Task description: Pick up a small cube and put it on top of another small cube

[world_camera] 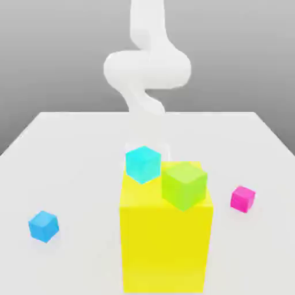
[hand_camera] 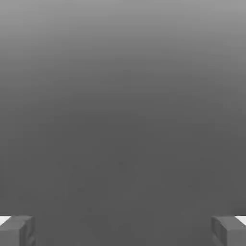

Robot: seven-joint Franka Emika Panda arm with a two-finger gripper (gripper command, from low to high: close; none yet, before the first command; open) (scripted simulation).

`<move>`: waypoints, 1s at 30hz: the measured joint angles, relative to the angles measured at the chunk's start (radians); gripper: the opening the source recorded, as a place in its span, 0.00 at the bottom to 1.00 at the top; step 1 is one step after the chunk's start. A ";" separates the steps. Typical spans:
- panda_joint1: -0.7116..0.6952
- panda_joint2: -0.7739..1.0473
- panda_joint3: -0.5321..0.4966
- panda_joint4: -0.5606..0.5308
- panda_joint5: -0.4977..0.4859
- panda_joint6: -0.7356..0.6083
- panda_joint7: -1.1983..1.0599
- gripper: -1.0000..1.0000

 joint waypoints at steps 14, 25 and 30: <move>0.063 0.525 -0.349 -0.181 0.292 0.223 -0.333 0.50; -0.061 0.846 -0.487 -0.336 0.239 0.441 -0.390 0.50; -0.131 0.953 -0.412 -0.320 0.346 0.519 -0.479 0.50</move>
